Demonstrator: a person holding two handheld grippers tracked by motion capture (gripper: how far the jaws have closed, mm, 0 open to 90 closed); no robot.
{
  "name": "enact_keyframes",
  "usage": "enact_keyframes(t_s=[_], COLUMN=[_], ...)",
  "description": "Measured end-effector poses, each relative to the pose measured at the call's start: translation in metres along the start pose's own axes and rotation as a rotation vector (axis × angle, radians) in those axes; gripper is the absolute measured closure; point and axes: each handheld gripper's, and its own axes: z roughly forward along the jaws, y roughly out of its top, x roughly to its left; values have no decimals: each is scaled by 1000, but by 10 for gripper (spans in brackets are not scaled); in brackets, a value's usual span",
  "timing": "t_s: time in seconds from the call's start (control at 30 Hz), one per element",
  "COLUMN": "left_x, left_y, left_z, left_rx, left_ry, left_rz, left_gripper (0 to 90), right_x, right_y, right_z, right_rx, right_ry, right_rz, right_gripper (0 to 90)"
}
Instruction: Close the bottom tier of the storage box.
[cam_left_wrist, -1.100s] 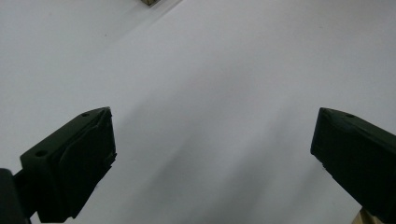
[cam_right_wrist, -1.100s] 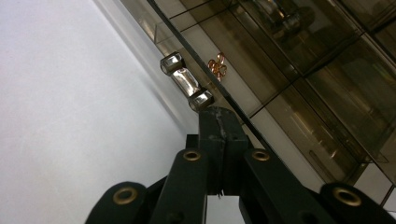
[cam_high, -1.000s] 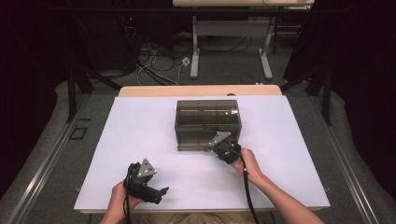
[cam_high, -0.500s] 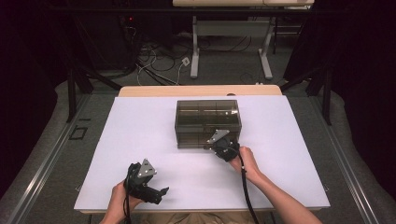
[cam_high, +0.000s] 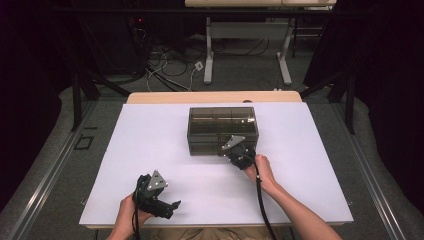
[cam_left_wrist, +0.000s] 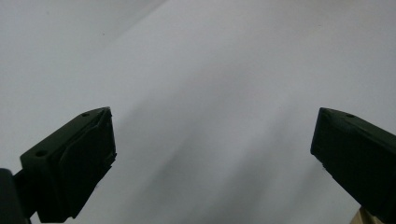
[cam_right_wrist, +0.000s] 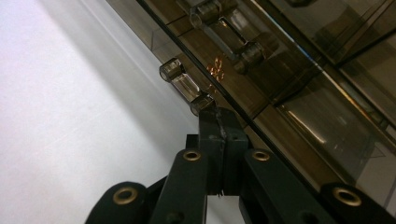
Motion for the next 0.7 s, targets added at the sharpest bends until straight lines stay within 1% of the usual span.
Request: enact_keyframes(t_s=[0.03,0.07,0.1,0.17,0.27,0.37,0.6,0.63,0.7], left_x=[0,0,0,0,0,0,0,0,0], left_y=[0,0,0,0,0,0,0,0,0], left_z=[0,0,0,0,0,0,0,0,0], left_rx=[0,0,1,0,0,1,2,2,4], left_ry=[-1,-1,1,0,-1,1,1,0,-1], left_rz=[0,1,3,1,2,3,4,3,1], left_gripper=[0,0,0,0,0,0,0,0,0], right_x=[0,0,-1,-1,-2,-2,-4,-4,-4], right_y=[0,-1,0,0,0,0,-1,-1,-1], right_z=[0,3,1,2,4,4,6,6,6], right_rx=[0,-37,2,-4,-9,-7,-21,-17,-14], right_ry=[-5,-13,-11,-13,-14,-24,-34,-39,-36], right_rz=[7,14,12,22,24,37,43,49,53], right_gripper=[900,900,900,900,900,900,900,900,900])
